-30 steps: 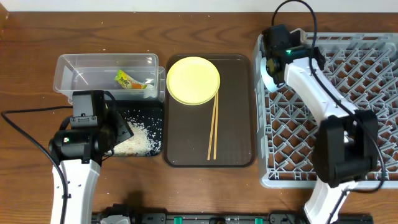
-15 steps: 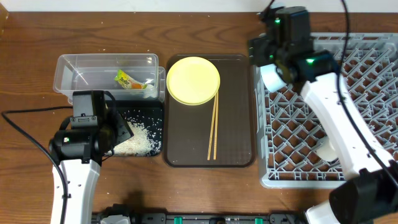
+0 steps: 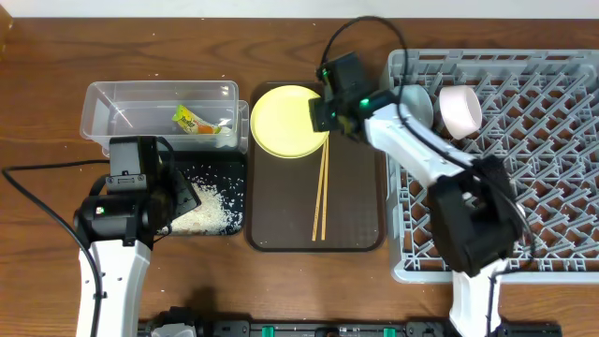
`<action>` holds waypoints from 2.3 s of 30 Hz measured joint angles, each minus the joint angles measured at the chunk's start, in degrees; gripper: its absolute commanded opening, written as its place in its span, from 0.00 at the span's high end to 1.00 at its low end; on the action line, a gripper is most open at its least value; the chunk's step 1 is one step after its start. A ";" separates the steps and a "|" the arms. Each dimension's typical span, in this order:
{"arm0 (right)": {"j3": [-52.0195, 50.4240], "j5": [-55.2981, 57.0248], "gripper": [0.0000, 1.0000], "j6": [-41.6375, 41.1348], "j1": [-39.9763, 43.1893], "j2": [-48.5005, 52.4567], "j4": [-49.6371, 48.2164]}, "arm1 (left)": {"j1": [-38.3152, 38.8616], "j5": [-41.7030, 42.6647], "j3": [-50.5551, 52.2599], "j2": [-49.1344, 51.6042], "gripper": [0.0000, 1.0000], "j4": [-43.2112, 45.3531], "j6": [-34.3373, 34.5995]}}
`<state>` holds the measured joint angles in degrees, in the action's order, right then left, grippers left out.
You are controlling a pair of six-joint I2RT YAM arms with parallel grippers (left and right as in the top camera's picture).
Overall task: Sort waste into correct bins and load items into the dishwasher rack
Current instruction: 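Move the right gripper to the yellow plate edge and grasp, then lift the yellow plate and stand it upright in the rack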
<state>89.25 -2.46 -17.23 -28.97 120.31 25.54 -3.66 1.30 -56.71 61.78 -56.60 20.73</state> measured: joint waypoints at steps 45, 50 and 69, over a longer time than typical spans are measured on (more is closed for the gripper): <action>0.20 16.04 0.60 -5.49 -1.49 3.26 3.17 | 0.00 -0.02 0.00 0.00 0.40 0.00 0.00; 0.20 16.15 0.73 -5.31 -1.49 5.90 2.93 | 0.00 -0.02 0.00 0.00 0.40 0.00 0.00; 0.68 14.71 0.99 -3.21 -0.57 1.84 1.92 | 0.00 0.00 0.00 0.00 0.40 -0.02 0.00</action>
<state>89.93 12.25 -20.45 -29.54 122.15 27.46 -3.66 1.30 -56.71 61.78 -56.62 20.73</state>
